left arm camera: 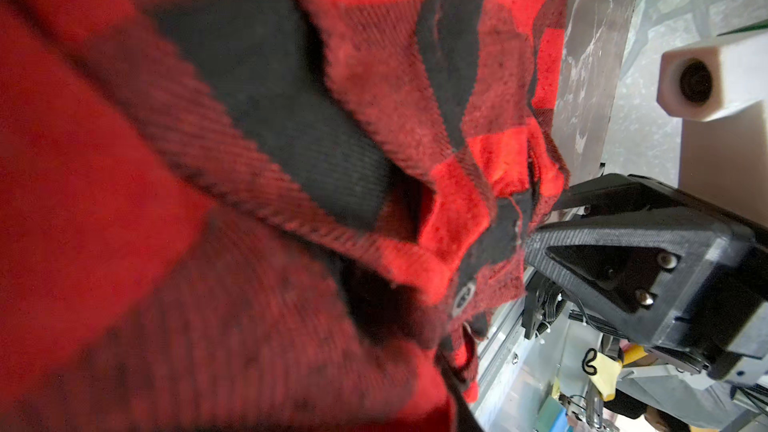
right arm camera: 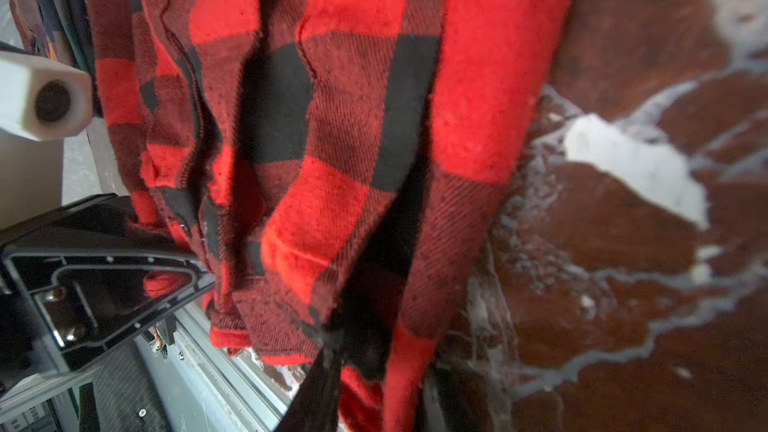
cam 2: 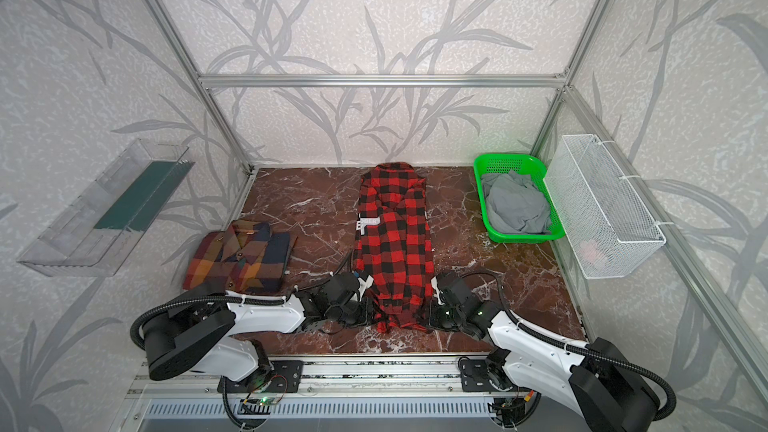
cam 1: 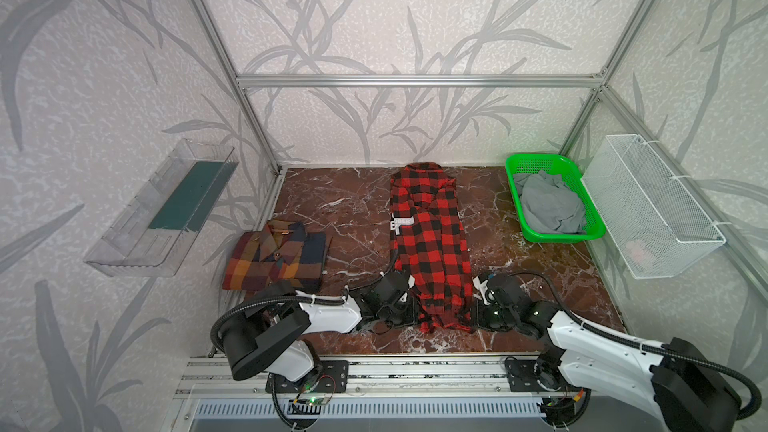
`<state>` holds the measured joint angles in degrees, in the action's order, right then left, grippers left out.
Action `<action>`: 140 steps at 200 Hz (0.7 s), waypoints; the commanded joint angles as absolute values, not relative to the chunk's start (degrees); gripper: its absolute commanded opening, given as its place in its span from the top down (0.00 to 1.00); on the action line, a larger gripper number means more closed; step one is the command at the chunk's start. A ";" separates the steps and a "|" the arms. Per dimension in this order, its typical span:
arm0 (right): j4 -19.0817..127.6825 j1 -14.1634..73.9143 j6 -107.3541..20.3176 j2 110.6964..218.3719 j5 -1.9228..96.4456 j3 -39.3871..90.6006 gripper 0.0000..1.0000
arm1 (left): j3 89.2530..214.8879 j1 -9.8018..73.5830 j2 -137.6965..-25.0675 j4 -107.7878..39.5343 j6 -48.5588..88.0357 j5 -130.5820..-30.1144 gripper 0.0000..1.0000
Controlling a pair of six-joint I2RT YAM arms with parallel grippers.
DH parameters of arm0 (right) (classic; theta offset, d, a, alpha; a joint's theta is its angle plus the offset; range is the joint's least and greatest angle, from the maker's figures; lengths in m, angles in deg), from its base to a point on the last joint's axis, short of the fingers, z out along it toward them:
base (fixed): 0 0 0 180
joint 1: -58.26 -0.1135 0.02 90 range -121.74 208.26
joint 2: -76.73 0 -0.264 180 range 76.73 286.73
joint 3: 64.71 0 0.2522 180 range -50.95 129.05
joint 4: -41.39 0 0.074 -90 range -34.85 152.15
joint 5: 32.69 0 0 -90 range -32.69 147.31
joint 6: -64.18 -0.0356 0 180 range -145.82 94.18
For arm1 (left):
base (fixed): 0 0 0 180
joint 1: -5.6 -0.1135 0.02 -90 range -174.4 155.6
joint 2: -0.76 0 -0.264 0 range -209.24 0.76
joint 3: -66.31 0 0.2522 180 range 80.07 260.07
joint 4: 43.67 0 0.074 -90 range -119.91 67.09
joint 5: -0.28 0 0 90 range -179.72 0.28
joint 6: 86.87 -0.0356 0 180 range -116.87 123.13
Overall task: Fold and stack the long sleeve shirts
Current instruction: 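Grasp the near hem corners of the red-black shirt with both grippers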
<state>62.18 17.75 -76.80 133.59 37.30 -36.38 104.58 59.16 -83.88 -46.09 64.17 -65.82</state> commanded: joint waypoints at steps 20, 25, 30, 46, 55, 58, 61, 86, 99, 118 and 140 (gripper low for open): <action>62.95 17.21 -75.22 132.98 36.77 -37.28 0.77 | 101.87 58.51 -85.30 -35.62 63.69 -68.36 0.92; 62.46 17.21 -75.22 132.98 36.54 -37.32 0.79 | 101.90 58.52 -85.21 -35.53 63.77 -68.41 0.96; 62.07 17.21 -75.22 133.04 36.36 -37.24 0.80 | 101.95 58.51 -85.14 -35.45 63.73 -68.40 0.98; 61.02 17.13 -75.24 133.31 35.83 -36.92 0.83 | 102.36 58.51 -85.28 -35.54 63.67 -68.23 1.00; 60.89 17.12 -75.21 133.47 35.72 -36.71 0.85 | 102.52 58.49 -85.15 -35.53 63.60 -68.27 1.00; 60.66 17.13 -75.14 133.50 35.62 -36.59 0.86 | 102.53 58.46 -85.08 -35.53 63.60 -68.27 1.00; 60.45 17.08 -75.05 133.49 35.47 -36.54 0.87 | 102.57 58.47 -85.04 -35.53 63.60 -68.27 1.00; 60.18 16.87 -75.08 133.51 35.09 -35.88 0.95 | 102.83 58.35 -83.25 -34.36 63.62 -68.93 1.00; 61.00 16.78 -74.97 133.10 35.06 -35.24 0.99 | 103.09 58.38 -81.63 -33.16 63.73 -69.19 1.00; 62.66 16.53 -74.84 131.57 35.24 -34.14 1.00 | 104.16 58.34 -78.64 -30.72 64.28 -69.13 1.00; 64.91 16.31 -74.84 129.47 35.62 -32.94 1.00 | 105.36 58.34 -74.83 -28.11 66.32 -69.23 1.00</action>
<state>62.35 16.87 -75.36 131.95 35.88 -35.72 104.41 58.61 -78.22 -36.74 64.43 -67.50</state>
